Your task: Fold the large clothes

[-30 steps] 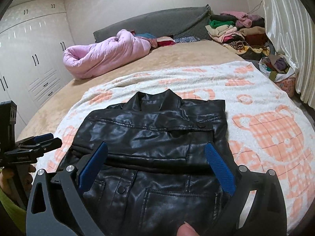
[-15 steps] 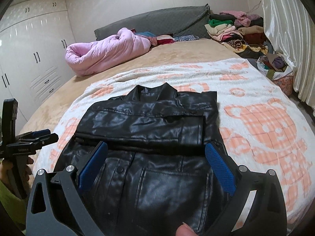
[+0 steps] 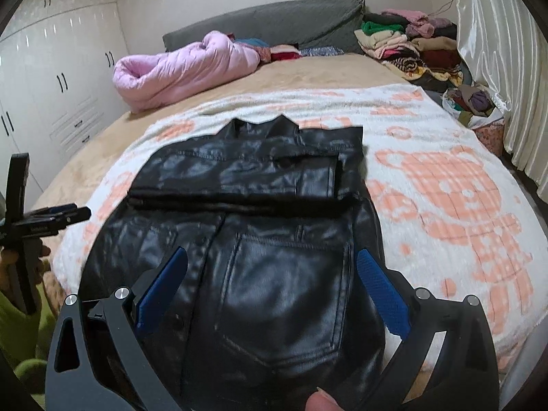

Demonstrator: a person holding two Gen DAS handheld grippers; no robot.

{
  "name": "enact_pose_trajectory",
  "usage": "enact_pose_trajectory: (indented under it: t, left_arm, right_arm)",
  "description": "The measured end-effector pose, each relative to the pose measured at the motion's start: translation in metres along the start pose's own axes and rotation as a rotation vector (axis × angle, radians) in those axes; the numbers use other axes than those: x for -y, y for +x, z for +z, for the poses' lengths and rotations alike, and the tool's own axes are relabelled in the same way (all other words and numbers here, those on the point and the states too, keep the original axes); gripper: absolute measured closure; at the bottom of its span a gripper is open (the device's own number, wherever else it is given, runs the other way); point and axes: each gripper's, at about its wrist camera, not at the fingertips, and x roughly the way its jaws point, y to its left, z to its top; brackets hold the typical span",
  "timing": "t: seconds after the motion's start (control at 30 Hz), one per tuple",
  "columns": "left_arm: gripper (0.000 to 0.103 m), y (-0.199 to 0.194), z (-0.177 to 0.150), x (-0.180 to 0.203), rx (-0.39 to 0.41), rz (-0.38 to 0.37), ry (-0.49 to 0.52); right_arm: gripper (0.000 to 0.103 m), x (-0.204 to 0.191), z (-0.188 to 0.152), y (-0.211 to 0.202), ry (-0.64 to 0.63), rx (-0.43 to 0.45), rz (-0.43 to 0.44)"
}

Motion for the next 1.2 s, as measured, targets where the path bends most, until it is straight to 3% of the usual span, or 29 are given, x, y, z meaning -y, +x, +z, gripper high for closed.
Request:
enact_pose_trajectory:
  t: [0.5, 0.73, 0.87, 1.2]
  left_arm:
    - [0.009, -0.006, -0.062, -0.036, -0.122, -0.033, -0.060]
    - [0.027, -0.006, -0.093, -0.046, -0.213, -0.086, -0.089]
    - [0.029, -0.002, -0.110, -0.054, -0.261, -0.122, -0.128]
    - [0.035, 0.009, -0.138, -0.044, -0.359, -0.234, -0.144]
  right_arm:
    - [0.004, 0.018, -0.047, -0.008, -0.003, -0.113, -0.043]
    - [0.004, 0.020, -0.061, -0.015, -0.021, -0.180, -0.020]
    - [0.004, 0.021, -0.069, -0.015, -0.029, -0.234, 0.008]
    - [0.004, 0.033, -0.090, -0.008, -0.041, -0.366, -0.035]
